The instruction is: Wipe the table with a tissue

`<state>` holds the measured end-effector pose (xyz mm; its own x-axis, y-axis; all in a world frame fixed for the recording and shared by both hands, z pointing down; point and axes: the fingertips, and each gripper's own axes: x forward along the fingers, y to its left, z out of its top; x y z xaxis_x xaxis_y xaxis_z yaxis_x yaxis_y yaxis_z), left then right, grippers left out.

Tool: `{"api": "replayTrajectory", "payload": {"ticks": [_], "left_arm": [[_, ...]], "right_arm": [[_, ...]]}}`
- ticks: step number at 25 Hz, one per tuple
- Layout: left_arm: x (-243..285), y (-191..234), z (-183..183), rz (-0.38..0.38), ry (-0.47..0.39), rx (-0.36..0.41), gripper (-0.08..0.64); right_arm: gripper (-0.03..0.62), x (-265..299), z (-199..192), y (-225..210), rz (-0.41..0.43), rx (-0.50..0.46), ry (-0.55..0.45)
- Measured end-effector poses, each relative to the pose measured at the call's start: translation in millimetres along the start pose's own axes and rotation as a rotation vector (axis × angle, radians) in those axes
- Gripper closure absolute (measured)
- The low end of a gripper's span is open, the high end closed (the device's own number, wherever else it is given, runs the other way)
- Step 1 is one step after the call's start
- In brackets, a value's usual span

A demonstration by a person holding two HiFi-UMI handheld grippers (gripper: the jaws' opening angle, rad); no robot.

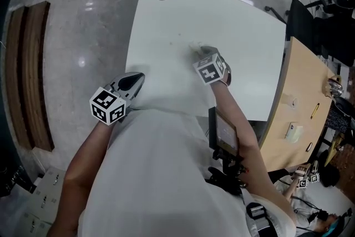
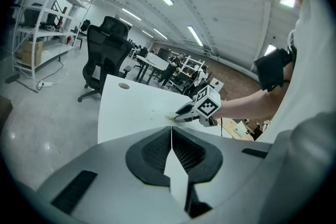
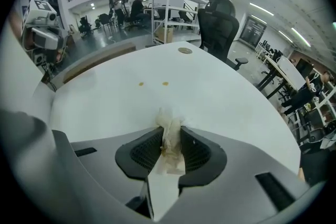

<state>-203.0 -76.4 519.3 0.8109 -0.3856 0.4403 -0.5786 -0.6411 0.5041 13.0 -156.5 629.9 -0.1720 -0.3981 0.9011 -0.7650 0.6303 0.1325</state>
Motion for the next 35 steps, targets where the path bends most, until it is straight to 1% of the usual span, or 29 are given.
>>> {"api": "replayTrajectory", "payload": {"ticks": [5, 9, 12, 14, 15, 17, 19, 20, 22, 25, 27, 29, 31, 35], "left_arm": [[5, -2, 1, -0.011, 0.003, 0.006, 0.552], [8, -5, 1, -0.014, 0.004, 0.009, 0.552], [9, -7, -1, -0.016, 0.003, 0.009, 0.552], [8, -7, -2, -0.016, 0.002, 0.006, 0.552], [7, -8, -2, -0.015, 0.0, 0.004, 0.552], [6, -7, -2, -0.012, -0.008, 0.0, 0.552], [4, -4, -1, -0.005, -0.017, -0.004, 0.552], [2, -2, -2, -0.001, -0.02, -0.007, 0.552], [-2, 1, -3, 0.01, -0.023, -0.013, 0.552], [-11, 5, -5, 0.026, -0.031, -0.023, 0.552], [-18, 9, -7, 0.037, -0.036, -0.032, 0.551], [-23, 11, -11, 0.045, -0.039, -0.042, 0.552], [-30, 15, -15, 0.049, -0.04, -0.053, 0.552], [-47, 34, -13, 0.073, -0.052, -0.062, 0.552]], "right_arm": [[0.489, -2, 1, 26, 0.072, 0.007, -0.006], [0.489, -4, 2, 49, 0.12, -0.007, -0.02], [0.489, -5, 2, 64, 0.158, 0.024, -0.024], [0.489, -6, 6, 76, 0.223, 0.088, -0.031], [0.489, -7, 9, 82, 0.267, 0.137, -0.045], [0.489, -9, 17, 85, 0.342, 0.276, -0.096], [0.489, -11, 28, 76, 0.371, 0.406, -0.157], [0.489, -11, 33, 69, 0.372, 0.45, -0.183], [0.488, -10, 41, 50, 0.354, 0.499, -0.218], [0.488, -10, 50, 12, 0.279, 0.533, -0.254], [0.488, -9, 55, -11, 0.219, 0.537, -0.271], [0.488, -3, 55, -28, 0.162, 0.503, -0.258], [0.488, 8, 53, -35, 0.117, 0.446, -0.216], [0.488, 30, 76, -36, 0.053, 0.341, -0.167]]}}
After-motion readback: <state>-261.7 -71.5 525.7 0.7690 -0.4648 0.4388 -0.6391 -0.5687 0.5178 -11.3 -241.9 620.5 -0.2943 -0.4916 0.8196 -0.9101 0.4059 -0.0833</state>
